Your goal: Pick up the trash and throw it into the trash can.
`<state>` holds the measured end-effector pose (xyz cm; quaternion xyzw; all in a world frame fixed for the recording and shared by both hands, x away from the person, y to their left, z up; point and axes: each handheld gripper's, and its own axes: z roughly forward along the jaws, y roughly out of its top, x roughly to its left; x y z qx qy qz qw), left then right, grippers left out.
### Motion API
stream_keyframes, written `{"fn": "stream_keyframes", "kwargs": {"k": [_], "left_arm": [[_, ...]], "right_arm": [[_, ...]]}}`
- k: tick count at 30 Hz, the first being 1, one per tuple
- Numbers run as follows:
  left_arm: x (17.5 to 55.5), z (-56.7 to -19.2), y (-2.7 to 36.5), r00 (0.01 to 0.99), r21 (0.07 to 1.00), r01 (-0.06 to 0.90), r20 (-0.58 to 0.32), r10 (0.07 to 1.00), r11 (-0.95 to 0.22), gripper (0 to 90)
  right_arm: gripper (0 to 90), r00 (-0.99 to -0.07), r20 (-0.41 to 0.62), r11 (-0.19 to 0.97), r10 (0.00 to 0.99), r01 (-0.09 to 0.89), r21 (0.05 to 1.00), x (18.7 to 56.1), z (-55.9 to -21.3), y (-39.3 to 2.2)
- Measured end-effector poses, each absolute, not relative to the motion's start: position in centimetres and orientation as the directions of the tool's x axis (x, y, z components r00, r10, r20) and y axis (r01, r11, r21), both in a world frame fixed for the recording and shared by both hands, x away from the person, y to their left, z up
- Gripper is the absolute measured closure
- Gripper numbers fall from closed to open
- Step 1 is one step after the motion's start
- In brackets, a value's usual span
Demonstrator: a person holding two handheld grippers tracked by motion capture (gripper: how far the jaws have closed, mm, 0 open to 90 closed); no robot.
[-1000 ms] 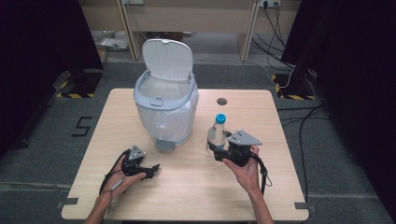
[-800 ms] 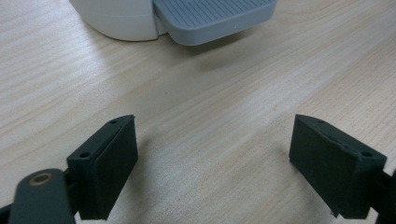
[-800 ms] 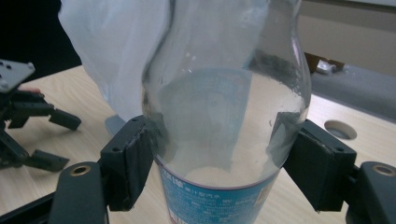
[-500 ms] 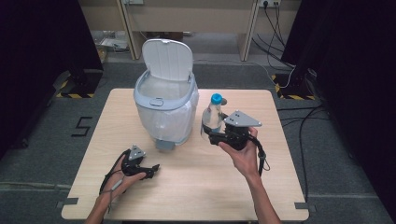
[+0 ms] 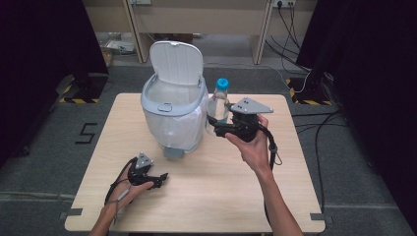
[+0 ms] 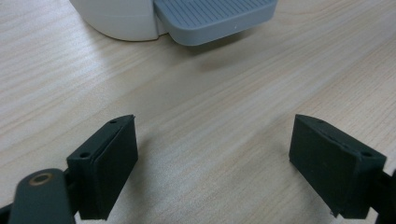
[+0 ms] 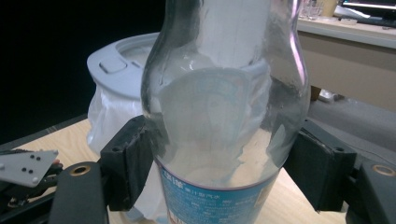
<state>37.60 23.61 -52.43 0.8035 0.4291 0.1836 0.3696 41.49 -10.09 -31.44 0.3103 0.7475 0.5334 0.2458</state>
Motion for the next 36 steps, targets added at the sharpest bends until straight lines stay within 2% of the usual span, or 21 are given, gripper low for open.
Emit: {"fn": "stream_keyframes", "kwargs": {"k": [26, 36], "left_arm": [[37.6, -52.4, 23.6, 0.565, 0.749, 0.556, -0.023, 0.824, -0.361, 14.1], [37.6, -52.4, 23.6, 0.566, 0.749, 0.556, -0.024, 0.824, -0.360, 14.1]], "right_arm": [[28.4, -0.689, -0.076, 0.263, 0.721, 0.169, 0.950, 44.2, -23.7, -8.2], [28.3, -0.697, -0.072, 0.260, 0.713, 0.168, 0.951, 45.5, -22.5, -6.3]]}}
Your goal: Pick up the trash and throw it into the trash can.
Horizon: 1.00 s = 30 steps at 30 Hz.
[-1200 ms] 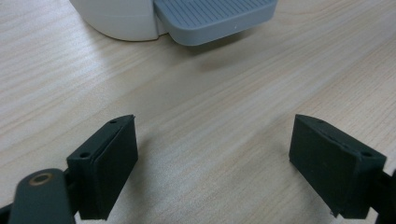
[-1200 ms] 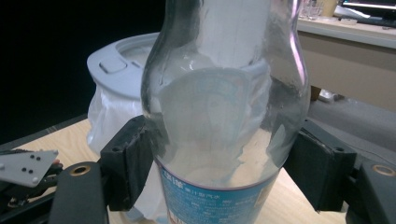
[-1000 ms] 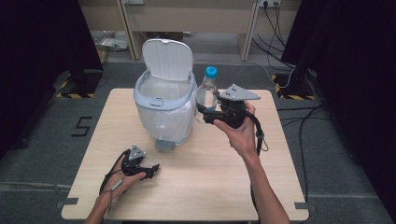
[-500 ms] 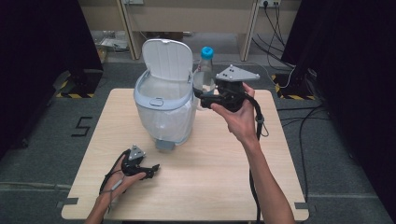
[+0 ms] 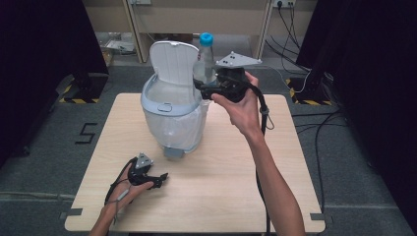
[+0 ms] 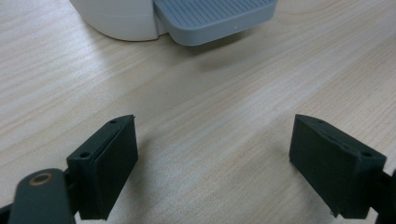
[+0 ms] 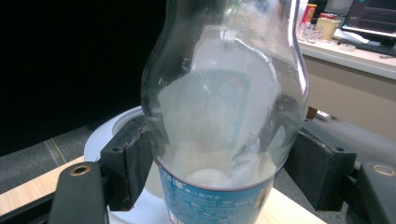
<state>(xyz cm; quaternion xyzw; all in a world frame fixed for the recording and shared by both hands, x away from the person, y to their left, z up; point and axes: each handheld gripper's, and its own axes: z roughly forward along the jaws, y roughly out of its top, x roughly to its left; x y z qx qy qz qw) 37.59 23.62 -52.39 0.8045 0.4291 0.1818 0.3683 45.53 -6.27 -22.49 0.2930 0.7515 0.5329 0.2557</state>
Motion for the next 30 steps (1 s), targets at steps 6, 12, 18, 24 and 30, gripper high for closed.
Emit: {"fn": "stream_keyframes", "kwargs": {"k": [6, 12, 18, 24, 30], "left_arm": [[37.6, -52.4, 23.6, 0.565, 0.750, 0.555, -0.023, 0.824, -0.360, 14.1], [37.6, -52.4, 23.6, 0.565, 0.749, 0.556, -0.023, 0.825, -0.360, 14.1], [37.6, -52.4, 23.6, 0.567, 0.748, 0.556, -0.021, 0.824, -0.364, 14.1], [37.6, -52.4, 23.6, 0.565, 0.750, 0.556, -0.025, 0.825, -0.359, 14.2], [37.6, -52.4, 23.6, 0.565, 0.749, 0.557, -0.024, 0.825, -0.359, 14.2]], "right_arm": [[28.3, -0.710, -0.064, 0.263, 0.701, 0.175, 0.949, 46.7, -22.1, -4.1], [28.4, -0.724, -0.050, 0.262, 0.688, 0.183, 0.948, 47.7, -22.3, -2.1], [28.4, -0.730, -0.056, 0.279, 0.681, 0.189, 0.941, 48.7, -22.5, -0.3], [28.3, -0.737, -0.052, 0.316, 0.673, 0.224, 0.922, 50.0, -23.7, 1.0], [28.3, -0.736, -0.049, 0.347, 0.675, 0.258, 0.901, 50.8, -25.6, 1.6]]}}
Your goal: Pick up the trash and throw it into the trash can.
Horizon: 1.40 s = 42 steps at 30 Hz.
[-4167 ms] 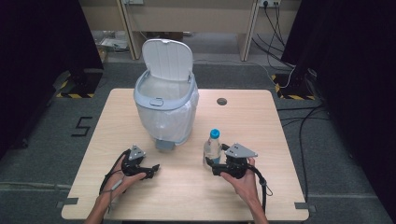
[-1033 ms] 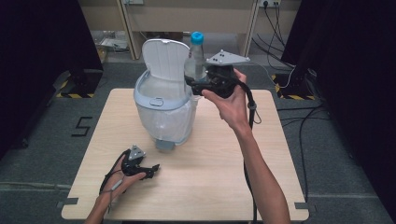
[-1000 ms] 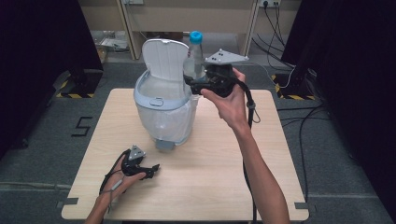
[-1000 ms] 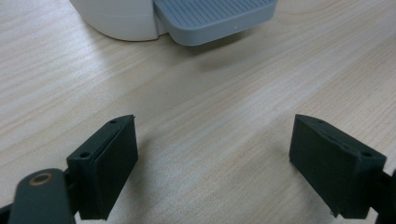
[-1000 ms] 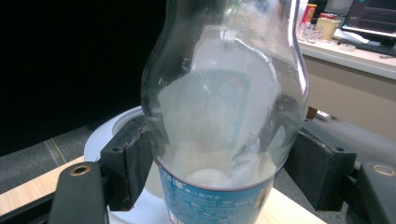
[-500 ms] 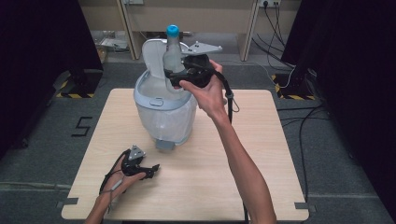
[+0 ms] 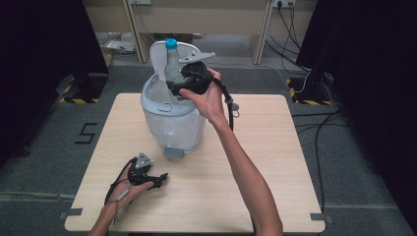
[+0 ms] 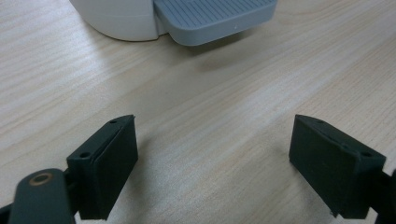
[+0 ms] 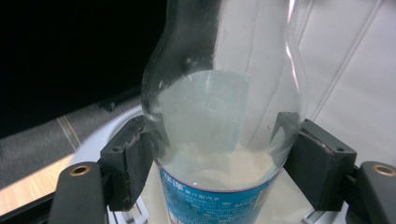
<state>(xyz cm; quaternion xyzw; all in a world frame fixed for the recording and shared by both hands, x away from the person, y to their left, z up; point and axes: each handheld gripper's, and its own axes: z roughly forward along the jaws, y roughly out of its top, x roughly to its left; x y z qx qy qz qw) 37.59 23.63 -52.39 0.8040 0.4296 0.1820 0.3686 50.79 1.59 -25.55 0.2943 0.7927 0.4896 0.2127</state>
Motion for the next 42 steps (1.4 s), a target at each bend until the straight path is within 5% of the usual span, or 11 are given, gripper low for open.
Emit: {"fn": "stream_keyframes", "kwargs": {"k": [12, 16, 42], "left_arm": [[37.6, -52.4, 23.6, 0.565, 0.750, 0.556, -0.024, 0.825, -0.359, 14.2], [37.6, -52.4, 23.6, 0.566, 0.749, 0.555, -0.023, 0.824, -0.360, 13.9], [37.6, -52.4, 23.6, 0.565, 0.749, 0.556, -0.023, 0.825, -0.360, 14.3]], "right_arm": [[28.0, -0.748, -0.040, 0.391, 0.662, 0.299, 0.870, 51.4, -27.9, 1.7], [27.7, -0.760, 0.049, 0.259, 0.648, 0.280, 0.924, 50.9, -27.0, 0.9], [38.3, -0.686, 0.016, 0.225, 0.728, 0.261, 0.939, 50.8, -27.1, -7.1]]}}
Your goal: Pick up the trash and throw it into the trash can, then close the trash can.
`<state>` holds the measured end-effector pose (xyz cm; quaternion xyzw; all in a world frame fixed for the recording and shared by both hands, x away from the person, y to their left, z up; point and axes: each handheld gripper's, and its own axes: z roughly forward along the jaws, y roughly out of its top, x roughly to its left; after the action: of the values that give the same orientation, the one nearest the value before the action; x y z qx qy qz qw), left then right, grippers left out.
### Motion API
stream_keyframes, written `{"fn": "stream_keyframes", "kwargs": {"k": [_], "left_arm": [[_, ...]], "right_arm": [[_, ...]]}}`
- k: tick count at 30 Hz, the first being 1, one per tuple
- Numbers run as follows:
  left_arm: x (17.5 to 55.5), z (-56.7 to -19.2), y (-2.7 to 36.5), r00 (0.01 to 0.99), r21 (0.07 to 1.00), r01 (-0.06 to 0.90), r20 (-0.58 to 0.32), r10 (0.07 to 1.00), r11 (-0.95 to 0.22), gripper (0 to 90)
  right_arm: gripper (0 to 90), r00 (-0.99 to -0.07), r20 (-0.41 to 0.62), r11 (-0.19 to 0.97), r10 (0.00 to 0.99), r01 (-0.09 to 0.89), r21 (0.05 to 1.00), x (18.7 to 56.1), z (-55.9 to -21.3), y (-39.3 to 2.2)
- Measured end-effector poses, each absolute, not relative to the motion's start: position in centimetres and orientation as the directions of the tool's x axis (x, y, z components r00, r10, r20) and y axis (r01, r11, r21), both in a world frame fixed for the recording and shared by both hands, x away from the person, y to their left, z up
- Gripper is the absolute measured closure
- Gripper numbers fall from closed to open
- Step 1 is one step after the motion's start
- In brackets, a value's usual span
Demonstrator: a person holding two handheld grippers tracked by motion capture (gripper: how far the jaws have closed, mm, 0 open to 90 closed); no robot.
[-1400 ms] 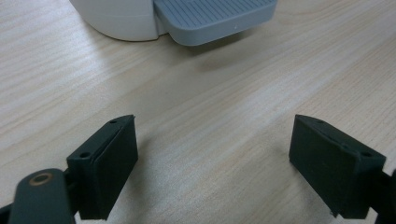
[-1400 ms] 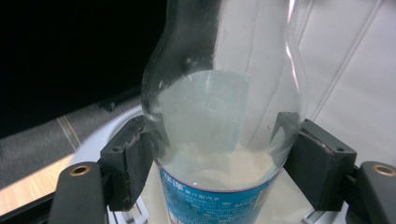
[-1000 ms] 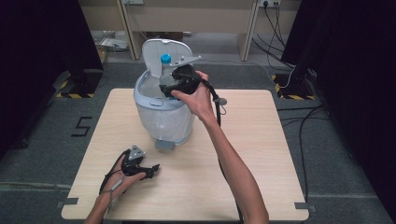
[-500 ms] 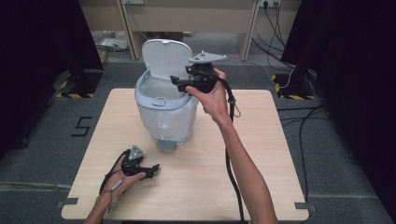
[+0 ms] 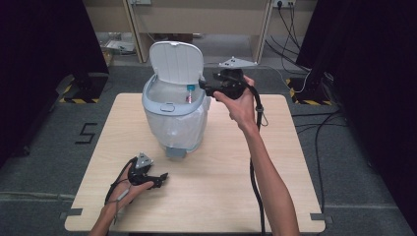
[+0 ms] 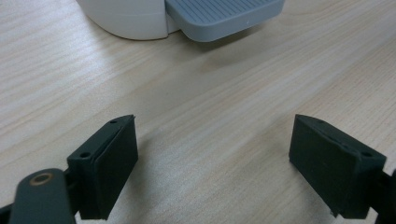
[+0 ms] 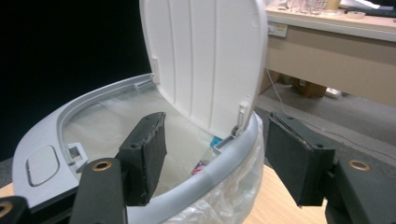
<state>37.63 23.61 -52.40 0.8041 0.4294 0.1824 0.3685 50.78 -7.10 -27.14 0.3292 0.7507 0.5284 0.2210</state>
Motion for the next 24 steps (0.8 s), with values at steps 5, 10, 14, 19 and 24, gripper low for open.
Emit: {"fn": "stream_keyframes", "kwargs": {"k": [5, 10, 14, 19, 24], "left_arm": [[37.6, -52.4, 23.6, 0.564, 0.750, 0.556, -0.023, 0.825, -0.359, 14.3], [37.6, -52.4, 23.6, 0.565, 0.750, 0.556, -0.024, 0.825, -0.359, 14.3], [37.6, -52.4, 23.6, 0.565, 0.749, 0.556, -0.023, 0.825, -0.360, 14.3], [37.6, -52.4, 23.6, 0.565, 0.749, 0.556, -0.023, 0.825, -0.360, 14.3], [37.6, -52.4, 23.6, 0.565, 0.749, 0.556, -0.023, 0.825, -0.360, 14.3]], "right_arm": [[39.0, -0.677, 0.013, 0.224, 0.736, 0.262, 0.939, 50.8, -27.2, -7.4], [43.9, -0.662, 0.004, 0.225, 0.750, 0.262, 0.939, 51.4, -27.4, -7.6], [56.2, -0.654, 0.006, 0.214, 0.757, 0.257, 0.943, 52.3, -27.6, -7.8], [71.4, -0.645, 0.003, 0.212, 0.764, 0.255, 0.943, 53.6, -28.2, -8.1], [81.8, -0.637, -0.001, 0.201, 0.771, 0.241, 0.949, 54.7, -28.3, -8.1]]}}
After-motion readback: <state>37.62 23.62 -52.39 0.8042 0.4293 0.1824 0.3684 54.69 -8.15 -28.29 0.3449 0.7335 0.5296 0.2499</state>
